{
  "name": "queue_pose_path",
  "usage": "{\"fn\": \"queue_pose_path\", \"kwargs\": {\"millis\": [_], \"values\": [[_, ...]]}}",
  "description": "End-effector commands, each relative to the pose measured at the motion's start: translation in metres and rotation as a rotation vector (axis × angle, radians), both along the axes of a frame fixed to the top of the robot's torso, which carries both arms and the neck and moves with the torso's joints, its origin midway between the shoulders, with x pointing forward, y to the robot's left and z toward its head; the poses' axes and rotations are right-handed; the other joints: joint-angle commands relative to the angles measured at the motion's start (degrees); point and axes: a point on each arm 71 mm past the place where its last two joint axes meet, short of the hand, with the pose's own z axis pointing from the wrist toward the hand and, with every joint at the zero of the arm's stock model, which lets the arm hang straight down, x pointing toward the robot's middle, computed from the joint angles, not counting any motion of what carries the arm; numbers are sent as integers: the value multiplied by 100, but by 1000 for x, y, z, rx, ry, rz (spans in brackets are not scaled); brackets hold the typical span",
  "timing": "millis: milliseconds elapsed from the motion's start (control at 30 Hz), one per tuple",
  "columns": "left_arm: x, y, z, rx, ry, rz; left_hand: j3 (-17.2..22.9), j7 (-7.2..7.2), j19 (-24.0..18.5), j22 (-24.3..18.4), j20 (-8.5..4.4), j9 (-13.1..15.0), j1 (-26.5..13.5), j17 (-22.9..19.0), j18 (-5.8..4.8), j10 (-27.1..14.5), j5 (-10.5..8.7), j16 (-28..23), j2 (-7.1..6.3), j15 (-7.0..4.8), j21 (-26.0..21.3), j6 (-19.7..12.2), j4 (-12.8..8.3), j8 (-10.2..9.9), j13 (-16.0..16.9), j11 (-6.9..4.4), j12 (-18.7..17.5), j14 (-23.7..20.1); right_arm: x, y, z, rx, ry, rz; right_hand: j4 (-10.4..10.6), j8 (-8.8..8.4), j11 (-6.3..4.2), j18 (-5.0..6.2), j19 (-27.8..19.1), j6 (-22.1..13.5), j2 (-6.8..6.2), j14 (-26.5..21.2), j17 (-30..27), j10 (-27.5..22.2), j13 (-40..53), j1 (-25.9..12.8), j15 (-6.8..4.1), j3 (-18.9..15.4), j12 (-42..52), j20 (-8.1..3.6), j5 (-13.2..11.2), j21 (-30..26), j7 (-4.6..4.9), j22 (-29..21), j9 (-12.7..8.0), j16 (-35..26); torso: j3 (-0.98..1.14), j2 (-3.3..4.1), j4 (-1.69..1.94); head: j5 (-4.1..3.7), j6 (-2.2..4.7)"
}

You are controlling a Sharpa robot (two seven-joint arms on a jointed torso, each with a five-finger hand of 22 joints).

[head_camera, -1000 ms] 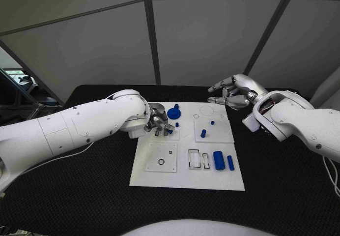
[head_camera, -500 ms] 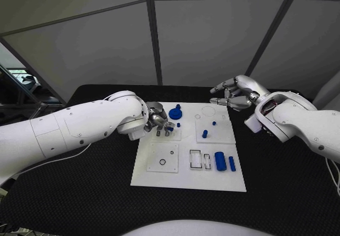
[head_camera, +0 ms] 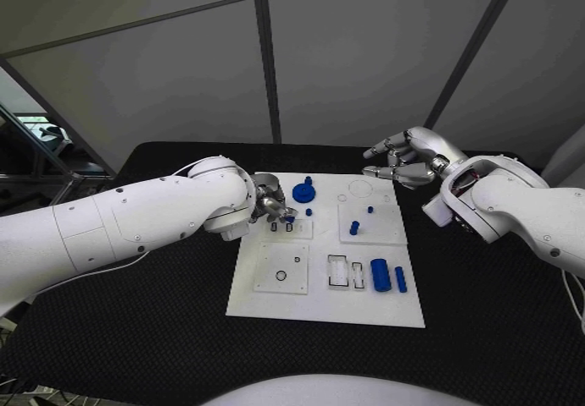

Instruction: Assemble the parts on the task board

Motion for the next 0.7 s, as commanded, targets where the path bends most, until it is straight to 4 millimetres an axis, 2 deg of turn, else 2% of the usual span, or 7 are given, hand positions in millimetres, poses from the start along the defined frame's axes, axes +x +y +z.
{"fn": "queue_pose_path", "kwargs": {"millis": [33, 267, 400, 533, 700], "values": [[1, 2, 0, 49, -29, 10, 778, 5, 39, 18, 6, 16, -77, 1212, -23, 1, -32, 27, -18, -27, 23, -46, -739, 28, 15, -34, 29, 457, 0, 1, 1, -2, -1, 9, 14, 27, 2, 49, -14, 50, 42, 242, 107, -44, -7, 29, -55, -7, -38, -15, 17, -21, 6, -6, -9, -26, -8, 1, -8, 0, -13], [0, 0, -6, 65, -7, -3, 802, 4, 50, 37, 6, 25, -93, 1222, -26, 5, -37, 36, -22, -28, 34, -53, -753, 41, 20, -35, 44, 461, 0, 3, 1, -2, 0, 11, 14, 27, 2, 49, -14, 50, 42, 242, 107, -44, -7, 29, -55, -7, -38, -15, 17, -21, 6, -6, -9, -26, -10, 4, -5, 1, -27], [-1, -1, -8, 69, 3, -12, 815, 4, 51, 39, 5, 29, -102, 1221, -27, 6, -39, 35, -23, -28, 35, -57, -761, 48, 22, -36, 52, 461, 0, 3, 1, -2, 0, 13, 19, 28, 3, 49, -14, 49, 42, 244, 115, -44, -6, 26, -55, -7, -37, -15, 28, -23, 6, -7, -10, -21, -10, 3, -2, -52, -47], [-2, -2, -10, 72, 10, -18, 815, 4, 51, 39, 5, 29, -102, 1221, -27, 6, -39, 35, -23, -28, 35, -57, -761, 48, 22, -36, 52, 461, 0, 4, 0, -2, 2, 15, 19, 28, 3, 49, -13, 49, 42, 243, 113, -44, -6, 26, -55, -7, -38, -15, 29, -23, 6, -7, -10, -23, -8, 2, -10, -39, -36], [-2, -2, -11, 83, 7, -23, 831, 3, 55, 46, 5, 34, -112, 1227, -28, 8, -41, 40, -30, -29, 38, -63, -776, 57, 24, -36, 61, 464, 0, 4, 0, -2, 3, 16, 19, 28, 3, 49, -13, 48, 42, 243, 111, -44, -7, 26, -55, -7, -38, -15, 31, -24, 7, -8, -10, -24, -6, -1, -4, -47, -68]]}}
